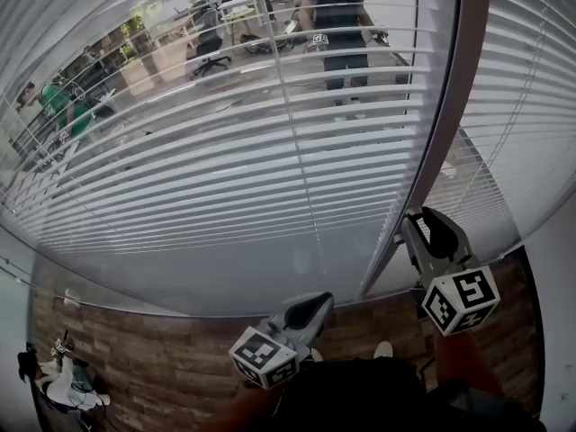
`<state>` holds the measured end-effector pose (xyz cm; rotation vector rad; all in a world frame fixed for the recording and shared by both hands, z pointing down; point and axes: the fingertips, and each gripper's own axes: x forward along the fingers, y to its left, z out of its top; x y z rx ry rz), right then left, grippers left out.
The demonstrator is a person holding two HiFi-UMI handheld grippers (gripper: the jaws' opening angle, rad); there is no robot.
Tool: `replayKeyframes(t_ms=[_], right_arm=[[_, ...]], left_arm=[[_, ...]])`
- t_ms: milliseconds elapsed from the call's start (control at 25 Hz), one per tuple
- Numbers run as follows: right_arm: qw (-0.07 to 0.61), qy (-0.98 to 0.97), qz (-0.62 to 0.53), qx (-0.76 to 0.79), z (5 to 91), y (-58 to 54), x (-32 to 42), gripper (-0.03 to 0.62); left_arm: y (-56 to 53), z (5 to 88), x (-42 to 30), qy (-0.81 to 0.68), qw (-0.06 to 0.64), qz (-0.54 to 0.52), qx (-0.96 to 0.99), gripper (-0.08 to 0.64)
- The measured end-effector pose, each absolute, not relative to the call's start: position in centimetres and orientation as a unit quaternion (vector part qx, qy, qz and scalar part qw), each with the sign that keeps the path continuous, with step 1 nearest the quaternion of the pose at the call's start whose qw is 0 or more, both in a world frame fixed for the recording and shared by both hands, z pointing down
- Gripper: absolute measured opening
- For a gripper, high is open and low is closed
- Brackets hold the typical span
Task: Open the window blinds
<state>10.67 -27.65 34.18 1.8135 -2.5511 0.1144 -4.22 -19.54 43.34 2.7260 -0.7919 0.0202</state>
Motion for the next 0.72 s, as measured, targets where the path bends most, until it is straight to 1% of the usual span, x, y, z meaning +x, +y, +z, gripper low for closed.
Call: replayKeyframes(t_ms=[160, 480, 720], right_arm=[[0.035, -0.812, 0.008, 0.583, 34.7, -27.5, 10.5, 0.153], [0.12, -0.789, -0.081, 0.598, 36.4, -27.0, 9.9, 0.15], [0.152, -0.776, -0.115, 0.601, 35.0, -27.1, 9.4, 0.15]], left_arm=[[-19.5, 43.8, -4.3, -0.277, 0.151, 0.007, 0.949, 0.0], [-18.8, 45.8, -4.7, -0.269, 0.149, 0.007, 0.952, 0.0], [-18.9, 44.4, -4.6, -0.268, 0.148, 0.004, 0.952, 0.0]])
